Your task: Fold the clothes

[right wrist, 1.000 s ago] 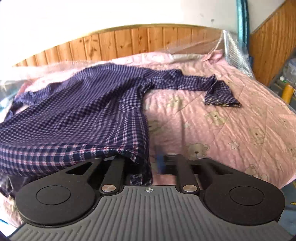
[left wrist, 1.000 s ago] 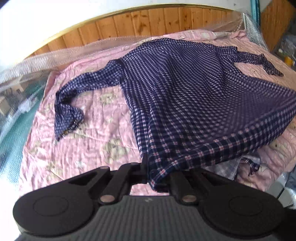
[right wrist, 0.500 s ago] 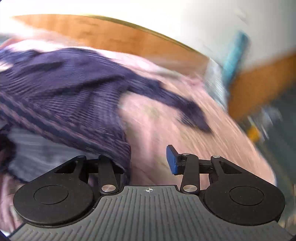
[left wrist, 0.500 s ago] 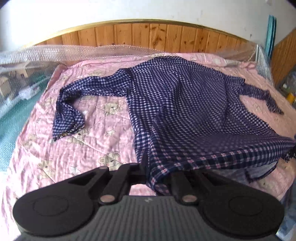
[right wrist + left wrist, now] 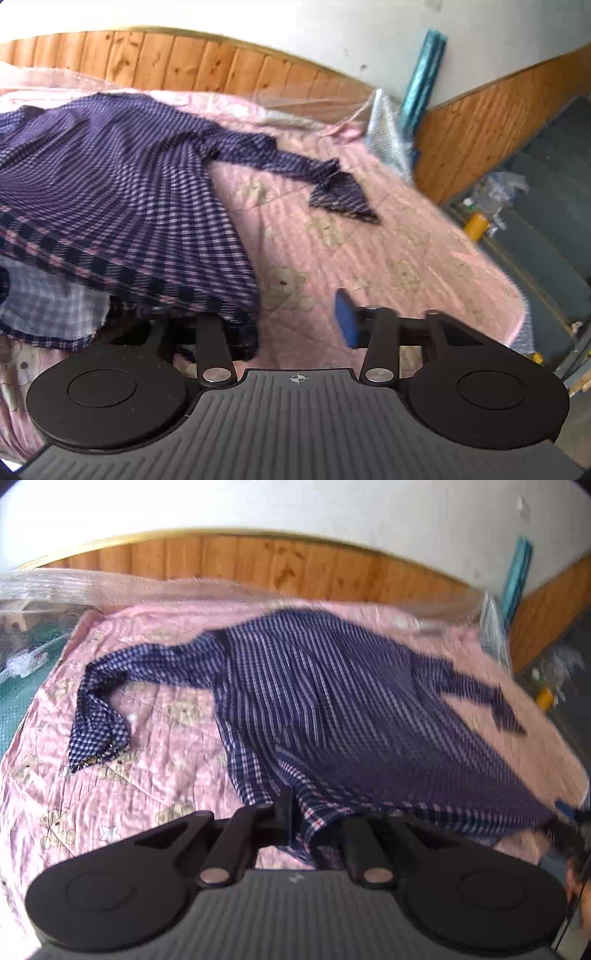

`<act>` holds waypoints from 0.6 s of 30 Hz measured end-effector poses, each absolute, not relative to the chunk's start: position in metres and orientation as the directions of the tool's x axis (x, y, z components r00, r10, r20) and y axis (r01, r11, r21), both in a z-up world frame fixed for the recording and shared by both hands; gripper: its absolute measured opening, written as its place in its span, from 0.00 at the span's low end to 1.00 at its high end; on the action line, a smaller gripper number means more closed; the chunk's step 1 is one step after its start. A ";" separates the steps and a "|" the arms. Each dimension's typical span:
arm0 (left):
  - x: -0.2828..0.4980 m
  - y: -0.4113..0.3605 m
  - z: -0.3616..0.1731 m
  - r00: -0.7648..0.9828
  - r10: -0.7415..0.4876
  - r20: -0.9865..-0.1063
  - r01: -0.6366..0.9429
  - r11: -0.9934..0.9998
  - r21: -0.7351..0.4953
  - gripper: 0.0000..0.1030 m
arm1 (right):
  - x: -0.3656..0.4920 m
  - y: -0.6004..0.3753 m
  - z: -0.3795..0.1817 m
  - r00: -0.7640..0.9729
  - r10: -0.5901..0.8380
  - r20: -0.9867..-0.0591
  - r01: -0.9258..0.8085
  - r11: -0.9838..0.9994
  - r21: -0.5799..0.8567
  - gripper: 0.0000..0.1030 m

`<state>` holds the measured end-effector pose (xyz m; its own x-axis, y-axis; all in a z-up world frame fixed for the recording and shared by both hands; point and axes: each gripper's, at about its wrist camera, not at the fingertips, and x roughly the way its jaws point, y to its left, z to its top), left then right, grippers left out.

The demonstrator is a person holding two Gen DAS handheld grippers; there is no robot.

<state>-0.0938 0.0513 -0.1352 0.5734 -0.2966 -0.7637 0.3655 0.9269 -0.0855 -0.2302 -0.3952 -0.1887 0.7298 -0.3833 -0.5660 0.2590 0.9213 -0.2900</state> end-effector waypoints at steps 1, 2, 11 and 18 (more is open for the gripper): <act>-0.097 0.048 -0.141 0.564 -0.266 -0.782 0.384 0.922 -0.037 0.07 | -0.227 -0.398 -0.190 0.729 -0.358 -0.584 0.240 0.932 -0.272 0.13; -0.104 0.045 -0.149 0.569 -0.220 -0.792 0.400 0.916 0.033 0.06 | -0.226 -0.400 -0.189 0.733 -0.341 -0.588 0.225 0.938 -0.264 0.08; -0.147 0.038 -0.201 0.564 -0.080 -0.822 0.442 0.870 0.219 0.05 | -0.228 -0.413 -0.189 0.702 -0.296 -0.647 0.204 0.955 -0.215 0.02; -0.138 0.053 -0.247 0.497 -0.042 -0.866 0.371 0.913 0.168 0.18 | -0.215 -0.415 -0.211 0.627 -0.266 -0.732 0.202 0.963 -0.176 0.02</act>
<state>-0.1383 0.0526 -0.2466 0.4975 -0.0422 -0.8665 0.3710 0.9132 0.1685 -0.2146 -0.4148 -0.2110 0.6274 -0.2658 -0.7319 0.2023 0.9633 -0.1764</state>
